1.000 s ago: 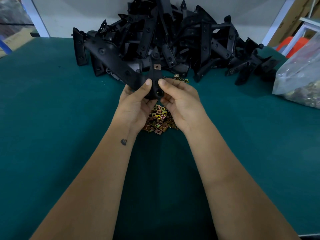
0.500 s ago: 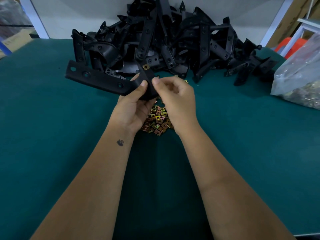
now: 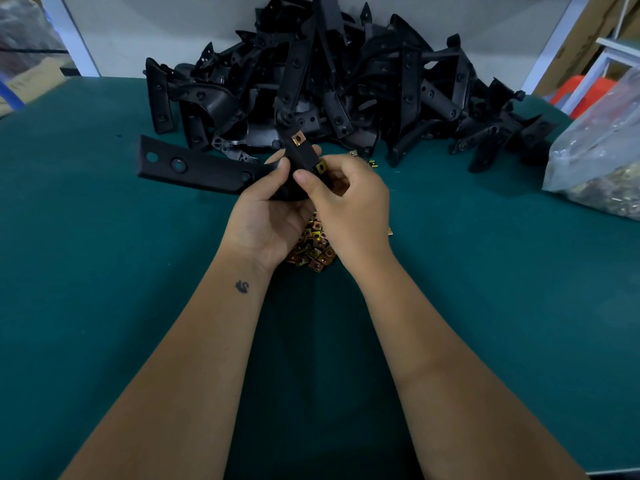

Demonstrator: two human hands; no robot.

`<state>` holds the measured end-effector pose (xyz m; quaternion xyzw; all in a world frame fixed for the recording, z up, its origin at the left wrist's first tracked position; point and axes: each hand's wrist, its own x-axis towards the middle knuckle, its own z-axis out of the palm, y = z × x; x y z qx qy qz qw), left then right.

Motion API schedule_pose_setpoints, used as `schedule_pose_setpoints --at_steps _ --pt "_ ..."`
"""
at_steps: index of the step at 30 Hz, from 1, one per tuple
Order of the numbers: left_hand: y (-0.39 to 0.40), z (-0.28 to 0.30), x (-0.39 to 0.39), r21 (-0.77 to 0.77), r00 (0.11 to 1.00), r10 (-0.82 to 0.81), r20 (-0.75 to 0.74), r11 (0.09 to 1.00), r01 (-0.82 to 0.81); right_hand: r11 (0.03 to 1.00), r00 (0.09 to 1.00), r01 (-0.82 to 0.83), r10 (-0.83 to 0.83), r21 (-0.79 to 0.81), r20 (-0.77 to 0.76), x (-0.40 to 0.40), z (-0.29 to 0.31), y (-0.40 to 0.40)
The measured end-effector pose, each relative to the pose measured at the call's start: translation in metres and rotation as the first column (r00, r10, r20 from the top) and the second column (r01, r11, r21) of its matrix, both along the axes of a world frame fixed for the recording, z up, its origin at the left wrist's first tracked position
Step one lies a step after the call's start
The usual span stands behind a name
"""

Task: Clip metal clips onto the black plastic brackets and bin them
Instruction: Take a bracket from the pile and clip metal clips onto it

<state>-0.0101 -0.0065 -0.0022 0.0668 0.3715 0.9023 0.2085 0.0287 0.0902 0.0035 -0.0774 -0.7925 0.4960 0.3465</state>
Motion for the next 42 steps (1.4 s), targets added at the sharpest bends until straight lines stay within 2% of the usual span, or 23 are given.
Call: schedule_pose_setpoints --at_steps 10,16,21,25,34,38,42 --pt "0.000 -0.003 -0.002 0.066 1.000 -0.012 -0.001 0.998 0.012 0.996 0.999 0.027 -0.025 0.081 -0.030 0.001 0.000 0.000" --pt "-0.002 -0.002 -0.002 0.195 0.994 -0.025 0.106 0.981 0.003 0.998 0.998 -0.004 0.007 0.061 -0.057 0.004 0.002 -0.007" --pt "-0.005 -0.005 -0.002 0.286 0.993 -0.056 0.104 0.958 0.025 0.977 0.987 0.068 -0.037 0.203 -0.155 0.007 0.001 -0.014" --pt "-0.004 -0.004 -0.001 0.281 0.993 -0.071 0.093 0.959 0.043 0.953 0.978 0.127 -0.074 0.275 -0.196 0.008 -0.002 -0.015" --pt "-0.003 -0.001 -0.001 0.296 0.971 -0.156 0.183 0.950 0.097 0.949 0.974 0.111 -0.045 0.294 -0.223 0.006 -0.002 -0.013" --pt "-0.001 -0.002 -0.002 0.264 0.972 -0.121 0.201 0.962 0.065 0.950 0.984 0.073 -0.020 0.305 -0.174 0.006 -0.004 -0.012" --pt "-0.002 -0.003 -0.003 0.139 0.988 -0.072 0.139 0.989 0.053 0.971 0.996 0.010 0.012 0.237 -0.091 0.007 -0.004 -0.015"
